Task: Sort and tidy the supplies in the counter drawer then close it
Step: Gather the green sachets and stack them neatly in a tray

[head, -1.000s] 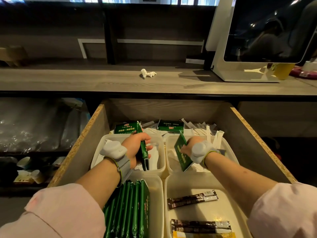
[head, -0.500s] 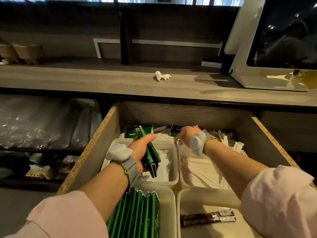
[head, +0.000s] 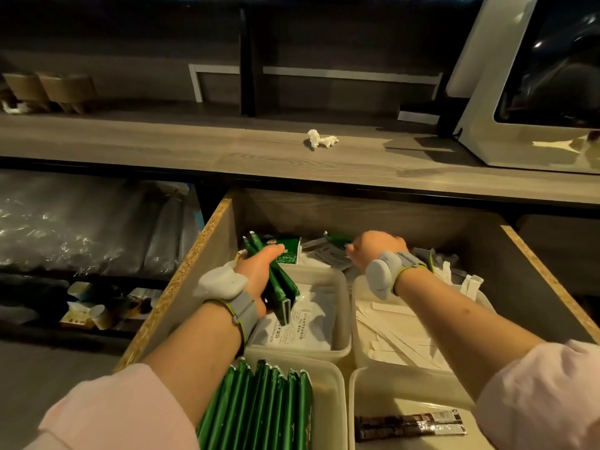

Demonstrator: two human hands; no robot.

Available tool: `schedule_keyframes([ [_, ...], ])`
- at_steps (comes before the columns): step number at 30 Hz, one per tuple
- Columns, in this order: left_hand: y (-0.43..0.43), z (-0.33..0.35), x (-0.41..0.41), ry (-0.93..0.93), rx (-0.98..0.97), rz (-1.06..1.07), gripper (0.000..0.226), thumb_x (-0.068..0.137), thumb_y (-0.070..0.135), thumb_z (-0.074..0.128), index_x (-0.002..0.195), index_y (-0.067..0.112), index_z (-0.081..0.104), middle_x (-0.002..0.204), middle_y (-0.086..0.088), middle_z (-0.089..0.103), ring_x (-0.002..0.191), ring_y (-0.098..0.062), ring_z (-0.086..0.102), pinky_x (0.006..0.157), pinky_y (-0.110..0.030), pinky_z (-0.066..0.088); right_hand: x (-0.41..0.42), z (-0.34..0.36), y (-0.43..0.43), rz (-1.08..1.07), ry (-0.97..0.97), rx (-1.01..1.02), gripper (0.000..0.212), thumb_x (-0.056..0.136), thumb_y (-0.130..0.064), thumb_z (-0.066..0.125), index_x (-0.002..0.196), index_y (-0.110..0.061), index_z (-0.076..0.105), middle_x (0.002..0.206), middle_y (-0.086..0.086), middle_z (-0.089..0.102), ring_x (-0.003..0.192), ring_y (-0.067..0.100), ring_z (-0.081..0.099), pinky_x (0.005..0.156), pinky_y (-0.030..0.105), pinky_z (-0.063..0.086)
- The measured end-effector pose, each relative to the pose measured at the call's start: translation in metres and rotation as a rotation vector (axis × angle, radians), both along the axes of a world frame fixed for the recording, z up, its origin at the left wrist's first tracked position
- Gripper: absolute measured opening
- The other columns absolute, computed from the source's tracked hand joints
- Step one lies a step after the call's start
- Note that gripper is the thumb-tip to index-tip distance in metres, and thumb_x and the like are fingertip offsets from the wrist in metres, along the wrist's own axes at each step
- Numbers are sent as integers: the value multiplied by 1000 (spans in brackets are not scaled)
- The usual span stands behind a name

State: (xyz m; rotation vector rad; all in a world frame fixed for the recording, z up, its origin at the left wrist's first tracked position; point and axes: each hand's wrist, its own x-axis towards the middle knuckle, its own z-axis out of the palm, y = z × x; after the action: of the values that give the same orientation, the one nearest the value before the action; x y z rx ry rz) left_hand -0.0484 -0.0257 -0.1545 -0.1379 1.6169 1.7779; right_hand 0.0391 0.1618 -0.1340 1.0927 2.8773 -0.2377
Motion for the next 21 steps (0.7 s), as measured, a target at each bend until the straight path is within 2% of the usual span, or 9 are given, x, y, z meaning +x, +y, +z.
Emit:
schedule_keyframes([
  [2,-2,0,-11,24,14,42,107,35,60,78,131,20,55,144,-16,48,131,-40,47,102,-61,39,7,23,-30,84,235,-83,36,94,-38,43,78,-15,67,74,6,64,78,29,61,77,36,49],
  [4,-4,3,-16,-42,44,10,105,35,68,78,128,24,58,144,-14,48,130,-38,48,99,-62,41,9,39,-59,126,412,-440,27,92,-33,52,92,-20,75,91,6,73,86,22,66,78,35,54],
  [7,-17,20,-14,-81,94,-52,82,56,64,77,120,14,62,119,-20,66,103,-39,66,77,-54,55,2,46,-98,230,445,-901,23,91,-23,56,103,-17,75,110,-1,71,101,9,61,94,27,46],
  [11,-29,29,-13,-113,25,-115,45,84,47,59,94,3,60,87,-19,60,73,-33,60,62,-37,48,-19,29,-97,204,386,-1261,24,90,-18,50,93,-17,74,111,6,71,109,16,63,103,37,41],
  [13,-31,33,-15,-88,-5,-35,55,71,44,65,106,2,60,103,-22,61,88,-37,61,71,-39,49,-36,22,-86,107,420,-1232,24,89,-18,52,98,-12,73,109,6,72,107,19,64,95,36,46],
  [15,-27,24,-26,18,-16,52,99,40,47,72,129,6,56,139,-21,51,124,-40,52,97,-50,45,-54,15,-72,-7,417,-934,28,91,-19,55,113,-8,68,121,12,67,117,28,60,96,37,47],
  [16,-24,16,-32,47,-19,74,110,30,49,72,131,9,56,145,-19,46,131,-38,47,104,-54,41,-62,10,-66,-27,353,-828,34,93,-20,55,122,-6,63,130,14,61,123,30,55,100,36,44],
  [18,-23,10,-32,45,-37,83,116,26,52,72,132,11,55,145,-18,46,131,-37,47,105,-57,39,-72,-3,-58,-31,208,-737,44,96,-26,51,136,-8,50,142,12,50,127,27,51,105,33,40],
  [21,-24,16,-24,46,-34,61,110,38,55,75,136,11,50,145,-18,46,130,-38,48,104,-56,39,-85,-9,-57,-124,189,-830,54,96,-34,51,141,-7,42,144,10,47,105,23,58,89,27,44],
])
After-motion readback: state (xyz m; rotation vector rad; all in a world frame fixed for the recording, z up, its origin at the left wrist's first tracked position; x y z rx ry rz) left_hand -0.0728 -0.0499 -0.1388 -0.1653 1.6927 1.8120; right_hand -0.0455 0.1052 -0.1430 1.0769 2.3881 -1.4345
